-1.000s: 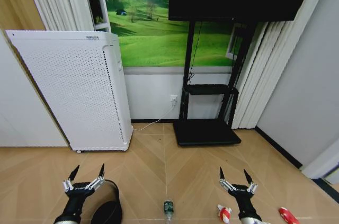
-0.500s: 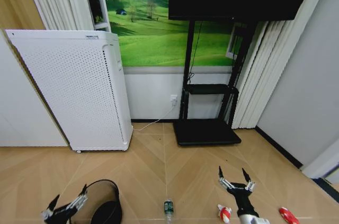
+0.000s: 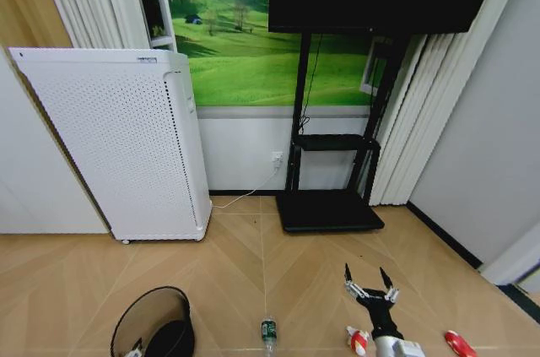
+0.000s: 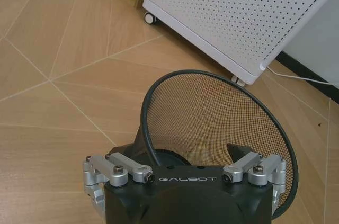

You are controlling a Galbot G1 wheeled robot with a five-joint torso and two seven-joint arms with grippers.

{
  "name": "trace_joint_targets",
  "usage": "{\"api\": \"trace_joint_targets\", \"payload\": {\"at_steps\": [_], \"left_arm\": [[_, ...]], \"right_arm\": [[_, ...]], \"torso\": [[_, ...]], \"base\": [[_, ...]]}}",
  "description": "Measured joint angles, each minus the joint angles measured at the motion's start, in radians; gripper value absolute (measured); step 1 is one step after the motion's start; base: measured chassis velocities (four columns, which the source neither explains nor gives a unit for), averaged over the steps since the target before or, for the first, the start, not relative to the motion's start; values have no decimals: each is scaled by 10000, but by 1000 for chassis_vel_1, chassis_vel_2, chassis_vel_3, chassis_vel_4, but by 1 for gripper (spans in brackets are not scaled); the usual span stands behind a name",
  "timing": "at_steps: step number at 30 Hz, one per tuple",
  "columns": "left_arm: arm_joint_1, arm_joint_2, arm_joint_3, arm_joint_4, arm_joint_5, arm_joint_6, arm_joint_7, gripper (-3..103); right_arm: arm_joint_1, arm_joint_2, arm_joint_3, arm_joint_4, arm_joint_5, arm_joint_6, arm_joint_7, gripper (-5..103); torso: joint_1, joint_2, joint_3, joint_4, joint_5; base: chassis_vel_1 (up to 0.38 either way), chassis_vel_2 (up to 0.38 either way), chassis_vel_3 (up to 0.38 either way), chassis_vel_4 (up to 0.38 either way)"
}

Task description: Pick up the trash bin and place the garbage on the floor into it.

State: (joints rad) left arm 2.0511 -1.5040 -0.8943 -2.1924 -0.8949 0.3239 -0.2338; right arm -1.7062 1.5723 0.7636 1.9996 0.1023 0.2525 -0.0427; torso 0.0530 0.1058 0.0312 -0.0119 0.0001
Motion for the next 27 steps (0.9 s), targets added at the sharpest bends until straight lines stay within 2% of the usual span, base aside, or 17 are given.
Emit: {"api": "trace_joint_targets", "payload": {"at_steps": [10,12,14,15,18,19,21,23,24,25,26,27], "left_arm": [[-557,20,104,346,-397,412,-441,98],[-592,26,121,396,-399,434,-480,94],[-666,41,154,598,-432,428,-528,84],[-666,41,154,598,-432,428,-528,84],[-782,68,179,853,-674,390,-607,67],[-782,68,179,853,-674,390,-607,67],[-868,81,181,938,-780,380,-655,56],[-868,81,181,938,-780,380,-655,56],[-914,91,181,989,-838,355,-672,51],[-958,84,181,1051,-906,276,-700,34],[-969,74,188,1105,-932,217,-699,24],[-969,74,188,1105,-932,217,-699,24]], "right_arm": [[-20,-26,81,-197,30,35,-4,100],[-20,-30,86,-197,30,35,-3,100],[-19,-30,101,-190,29,35,-3,100],[-19,-30,101,-190,29,35,-3,100],[-62,-19,138,-186,26,42,-4,100],[-62,-19,138,-186,26,42,-4,100],[-91,-25,185,-196,86,56,-4,100],[-91,-25,185,-196,86,56,-4,100],[-116,-35,219,-199,128,66,-9,100],[-137,-46,278,-281,346,318,-199,100],[-138,-21,303,-290,452,385,-239,100],[-138,-21,303,-290,452,385,-239,100]], "torso": [[3,15,13,-1,0],[3,16,14,0,0],[3,18,16,0,-1],[3,18,16,0,-1],[4,22,19,0,-1],[4,22,19,0,-1],[4,25,21,1,0],[4,25,21,1,0],[4,26,22,0,-1],[5,27,23,0,1],[5,29,24,-1,-1],[5,29,24,-1,-1]], "base": [[0,0,0,0],[0,0,0,0],[0,0,0,0],[0,0,0,0],[0,0,0,0],[0,0,0,0],[0,0,0,0],[0,0,0,0],[0,0,0,0],[0,0,0,0],[0,0,0,0],[0,0,0,0]]}}
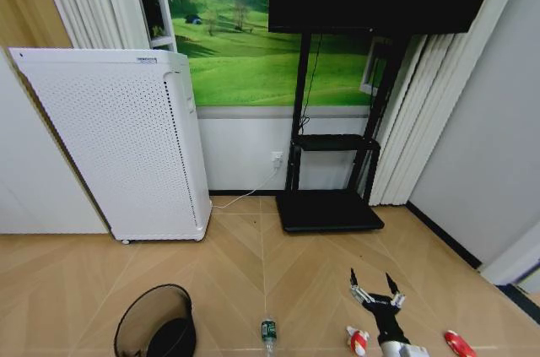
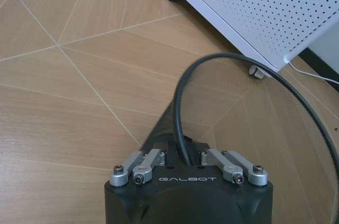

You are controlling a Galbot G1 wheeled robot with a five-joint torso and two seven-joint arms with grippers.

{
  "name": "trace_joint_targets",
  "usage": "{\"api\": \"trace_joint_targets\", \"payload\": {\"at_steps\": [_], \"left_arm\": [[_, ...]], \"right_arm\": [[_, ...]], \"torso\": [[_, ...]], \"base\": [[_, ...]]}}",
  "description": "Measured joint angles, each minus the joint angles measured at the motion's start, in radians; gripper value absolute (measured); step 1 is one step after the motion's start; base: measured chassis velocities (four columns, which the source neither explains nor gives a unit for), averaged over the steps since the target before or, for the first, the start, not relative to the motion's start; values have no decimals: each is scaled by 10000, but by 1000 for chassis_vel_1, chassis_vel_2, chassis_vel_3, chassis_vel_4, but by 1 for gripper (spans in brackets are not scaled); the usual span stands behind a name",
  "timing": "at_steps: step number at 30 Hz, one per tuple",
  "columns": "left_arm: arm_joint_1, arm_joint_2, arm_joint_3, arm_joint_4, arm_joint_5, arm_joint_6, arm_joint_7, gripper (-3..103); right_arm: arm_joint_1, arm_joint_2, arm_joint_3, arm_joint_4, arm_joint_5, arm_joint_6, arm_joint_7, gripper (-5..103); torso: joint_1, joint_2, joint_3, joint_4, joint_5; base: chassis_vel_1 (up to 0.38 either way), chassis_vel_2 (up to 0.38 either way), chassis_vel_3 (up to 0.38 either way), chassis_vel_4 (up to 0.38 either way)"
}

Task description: Pick up the trash bin and place the garbage on the floor into it.

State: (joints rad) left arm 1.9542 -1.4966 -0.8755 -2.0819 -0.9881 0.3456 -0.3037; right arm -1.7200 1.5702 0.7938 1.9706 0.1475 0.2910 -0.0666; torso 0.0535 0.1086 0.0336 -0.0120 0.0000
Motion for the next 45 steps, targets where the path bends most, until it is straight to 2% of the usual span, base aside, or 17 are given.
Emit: {"api": "trace_joint_targets", "payload": {"at_steps": [2,4,10,13,15,16,19,20,21,23,24,26,27,28,31,42,45], "left_arm": [[1,-12,14,19,-17,-26,1,13],[9,-20,18,18,-29,-30,1,8],[29,-30,-2,20,32,-181,78,7],[34,-12,-27,76,296,-409,361,7],[79,19,-52,99,850,-749,1031,7],[79,19,-52,99,850,-749,1031,7],[142,27,-158,162,2399,-1896,2533,7],[156,29,-202,162,2759,-2258,2879,7],[156,29,-202,162,2759,-2258,2879,7],[188,33,-325,84,3531,-3119,3459,7],[188,33,-325,84,3531,-3119,3459,7],[181,36,-445,-21,3994,-3754,3671,7],[181,36,-445,-21,3994,-3754,3671,7],[114,27,-553,-30,4306,-4110,3711,7],[-13,-2,-768,-74,4671,-4469,3735,7],[-144,-24,-809,-192,4545,-4579,3659,7],[-171,-67,-718,-184,4458,-4802,3554,7]], "right_arm": [[0,6,6,0,9,8,-3,100],[-1,-6,14,-13,9,13,-5,100],[-21,-26,59,-133,28,80,-10,100],[-36,16,74,-217,-30,118,214,100],[-68,52,121,-293,-183,40,657,100],[-68,52,121,-293,-183,40,657,100],[-173,8,189,-367,-260,-67,819,100],[-187,0,194,-424,-300,14,793,100],[-187,0,194,-424,-300,14,793,100],[-241,47,250,-568,-627,138,633,100],[-241,47,250,-568,-627,138,633,100],[-338,147,267,-671,-965,286,469,100],[-338,147,267,-671,-965,286,469,100],[-409,190,251,-743,-1176,456,393,100],[-488,287,192,-839,-1473,722,299,100],[-651,374,63,-911,-1796,895,286,100],[-690,377,51,-986,-1801,908,404,100]], "torso": [[1,1,2,1,0],[1,2,2,0,-1],[2,4,3,2,-2],[1,4,4,2,-1],[1,5,5,1,0],[1,5,5,1,0],[2,6,4,0,-2],[2,6,5,0,0],[2,6,5,0,0],[2,6,5,2,-1],[2,6,5,2,-1],[2,7,6,0,1],[2,7,6,0,1],[2,7,6,0,0],[2,7,6,1,0],[2,7,7,2,0],[2,8,7,0,0]], "base": [[0,0,0,0],[0,0,0,0],[0,0,0,0],[0,0,0,0],[0,0,0,0],[0,0,0,0],[0,0,0,0],[0,0,0,0],[0,0,0,0],[0,0,0,0],[0,0,0,0],[0,0,0,0],[0,0,0,0],[0,0,0,0],[0,0,0,0],[62,59,-60,-66],[182,160,-184,-179]]}}
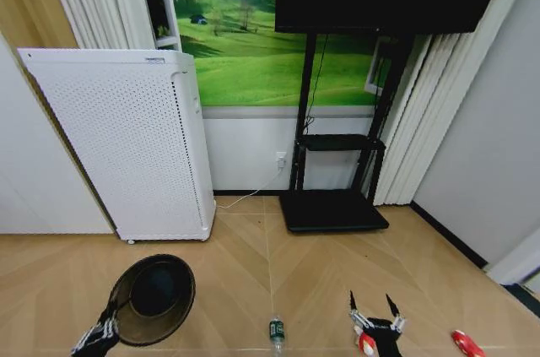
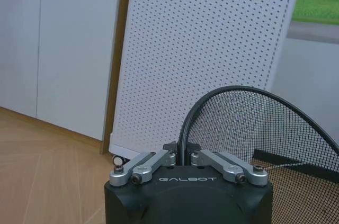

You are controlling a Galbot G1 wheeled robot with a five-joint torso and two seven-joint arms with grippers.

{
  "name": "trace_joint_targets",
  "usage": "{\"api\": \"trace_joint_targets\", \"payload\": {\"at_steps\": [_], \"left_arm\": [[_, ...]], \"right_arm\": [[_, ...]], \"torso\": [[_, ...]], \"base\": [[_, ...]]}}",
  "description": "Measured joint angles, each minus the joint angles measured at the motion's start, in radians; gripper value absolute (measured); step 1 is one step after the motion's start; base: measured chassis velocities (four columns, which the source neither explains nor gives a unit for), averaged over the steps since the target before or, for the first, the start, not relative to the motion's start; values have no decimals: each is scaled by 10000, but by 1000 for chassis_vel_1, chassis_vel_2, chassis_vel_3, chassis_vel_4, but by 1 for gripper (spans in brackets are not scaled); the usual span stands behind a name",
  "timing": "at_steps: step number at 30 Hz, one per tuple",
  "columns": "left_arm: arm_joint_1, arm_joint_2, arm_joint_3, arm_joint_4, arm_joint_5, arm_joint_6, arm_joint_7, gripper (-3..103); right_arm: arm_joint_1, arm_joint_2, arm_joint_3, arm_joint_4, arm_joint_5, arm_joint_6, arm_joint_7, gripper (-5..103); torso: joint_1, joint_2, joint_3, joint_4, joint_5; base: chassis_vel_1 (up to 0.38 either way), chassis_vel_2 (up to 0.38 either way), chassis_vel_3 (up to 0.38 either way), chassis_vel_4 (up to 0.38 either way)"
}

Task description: Pick up the trash bin and place the garbage on the floor into it.

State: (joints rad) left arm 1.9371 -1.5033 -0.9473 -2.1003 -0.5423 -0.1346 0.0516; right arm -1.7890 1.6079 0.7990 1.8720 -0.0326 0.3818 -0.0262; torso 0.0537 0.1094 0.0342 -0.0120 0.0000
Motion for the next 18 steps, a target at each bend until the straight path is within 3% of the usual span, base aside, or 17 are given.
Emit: {"api": "trace_joint_targets", "payload": {"at_steps": [9,18], "left_arm": [[-20,-25,36,1,-148,-31,-61,7],[1,-21,28,-2,-200,-98,-36,7]], "right_arm": [[45,11,3,-104,104,-41,55,100],[547,-174,-101,-497,672,212,-276,100]], "torso": [[1,0,1,0,0],[3,1,2,4,-1]], "base": [[247,230,-228,-242],[326,323,-336,-311]]}}
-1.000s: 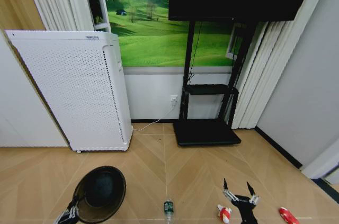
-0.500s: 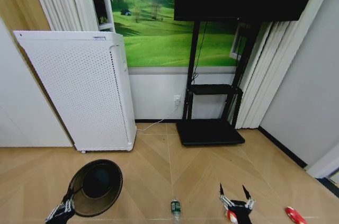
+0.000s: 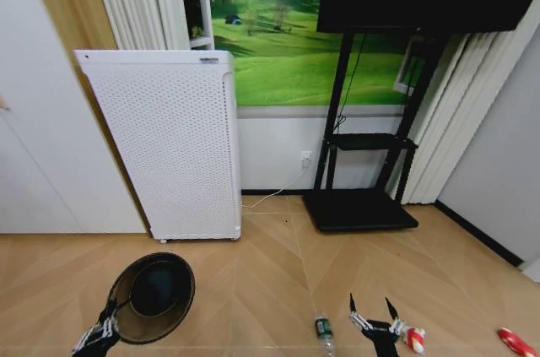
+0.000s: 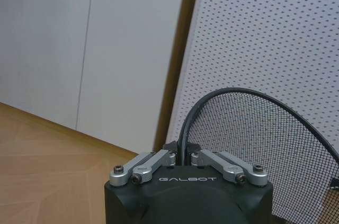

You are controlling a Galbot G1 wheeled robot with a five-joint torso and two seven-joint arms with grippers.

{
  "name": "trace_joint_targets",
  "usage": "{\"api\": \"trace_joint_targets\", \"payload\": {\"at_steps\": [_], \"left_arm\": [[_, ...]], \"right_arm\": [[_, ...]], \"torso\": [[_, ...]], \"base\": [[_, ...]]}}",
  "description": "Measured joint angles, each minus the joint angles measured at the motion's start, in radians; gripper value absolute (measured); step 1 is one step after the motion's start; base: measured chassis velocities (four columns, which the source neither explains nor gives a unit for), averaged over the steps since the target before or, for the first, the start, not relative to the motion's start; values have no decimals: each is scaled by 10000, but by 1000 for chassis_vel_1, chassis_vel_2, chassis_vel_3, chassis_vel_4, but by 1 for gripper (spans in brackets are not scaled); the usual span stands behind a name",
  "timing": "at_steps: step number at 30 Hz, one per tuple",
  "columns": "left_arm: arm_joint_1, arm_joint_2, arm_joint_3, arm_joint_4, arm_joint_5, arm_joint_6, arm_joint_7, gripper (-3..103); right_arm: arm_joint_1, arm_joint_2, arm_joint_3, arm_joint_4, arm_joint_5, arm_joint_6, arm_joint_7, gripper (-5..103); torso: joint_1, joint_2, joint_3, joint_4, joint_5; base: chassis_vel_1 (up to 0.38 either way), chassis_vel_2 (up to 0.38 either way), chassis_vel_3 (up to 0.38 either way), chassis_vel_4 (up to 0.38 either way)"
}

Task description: Pick up the trash bin and place the garbage on the floor into it.

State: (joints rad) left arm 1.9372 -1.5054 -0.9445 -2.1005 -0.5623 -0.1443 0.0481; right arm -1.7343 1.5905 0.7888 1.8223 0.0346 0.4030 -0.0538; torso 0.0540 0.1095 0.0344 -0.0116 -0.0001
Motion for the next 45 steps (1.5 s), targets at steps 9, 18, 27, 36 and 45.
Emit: {"api": "trace_joint_targets", "payload": {"at_steps": [9,18,27,36,45], "left_arm": [[4,26,8,-89,-39,-76,79,7],[-17,-3,50,-29,-44,-299,156,7],[-131,-5,25,152,82,-443,100,7],[-27,54,2,149,54,-493,103,7],[-19,25,21,110,39,-518,119,7]], "right_arm": [[1186,-1152,-60,-1597,-180,-1617,-634,100],[1841,-1382,88,-3938,-958,-1693,-447,100],[1244,-1127,104,-4290,-1079,-1421,-782,100],[1773,-1104,69,-5232,-1898,-1339,-813,100],[2256,-1196,88,-5986,-2754,-1600,-500,100]], "torso": [[-1,0,0,6,-1],[-1,0,-1,-6,1],[-2,0,-1,-5,1],[-2,0,-1,-1,2],[-3,0,0,-3,1]], "base": [[155,88,-108,-130],[-69,-36,39,28],[11,6,-2,2],[0,0,0,0],[0,0,0,0]]}}
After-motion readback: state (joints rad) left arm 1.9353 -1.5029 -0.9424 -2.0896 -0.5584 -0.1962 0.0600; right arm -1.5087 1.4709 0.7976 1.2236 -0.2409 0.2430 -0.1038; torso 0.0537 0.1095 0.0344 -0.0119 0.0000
